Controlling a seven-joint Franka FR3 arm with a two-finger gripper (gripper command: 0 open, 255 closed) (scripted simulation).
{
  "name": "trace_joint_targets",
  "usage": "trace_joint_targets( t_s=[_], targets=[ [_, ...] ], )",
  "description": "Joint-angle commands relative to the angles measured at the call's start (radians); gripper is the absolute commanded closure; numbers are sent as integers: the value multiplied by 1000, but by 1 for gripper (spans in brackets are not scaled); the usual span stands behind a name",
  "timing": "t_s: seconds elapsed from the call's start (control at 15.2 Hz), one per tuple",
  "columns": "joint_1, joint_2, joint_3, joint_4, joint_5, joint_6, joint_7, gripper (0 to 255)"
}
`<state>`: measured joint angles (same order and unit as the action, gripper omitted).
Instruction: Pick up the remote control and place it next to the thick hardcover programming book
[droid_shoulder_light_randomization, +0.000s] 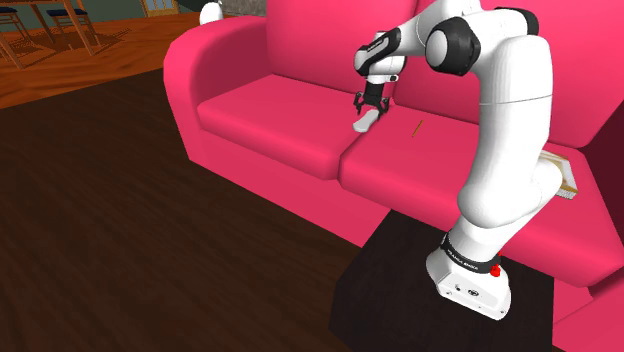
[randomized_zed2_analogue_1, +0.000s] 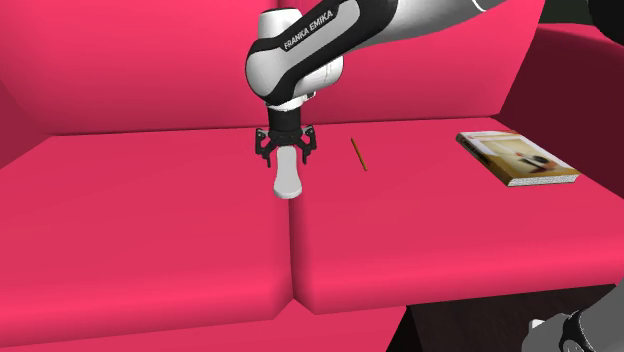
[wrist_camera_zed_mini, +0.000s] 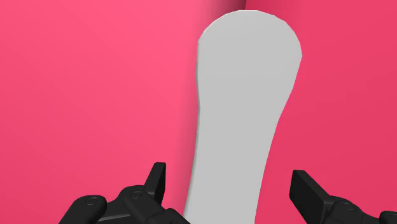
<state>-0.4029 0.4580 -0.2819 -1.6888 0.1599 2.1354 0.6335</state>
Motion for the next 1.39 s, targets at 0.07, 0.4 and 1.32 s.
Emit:
trace_joint_targets(
  t_s=[0.07,0.4,1.32],
  targets=[
    [-1,10,2,-7,4,17,-1,0],
    [-1,11,2,-7,4,17,-1,0],
    [1,-8,-1,8,-3,-15,3,255]
  ],
)
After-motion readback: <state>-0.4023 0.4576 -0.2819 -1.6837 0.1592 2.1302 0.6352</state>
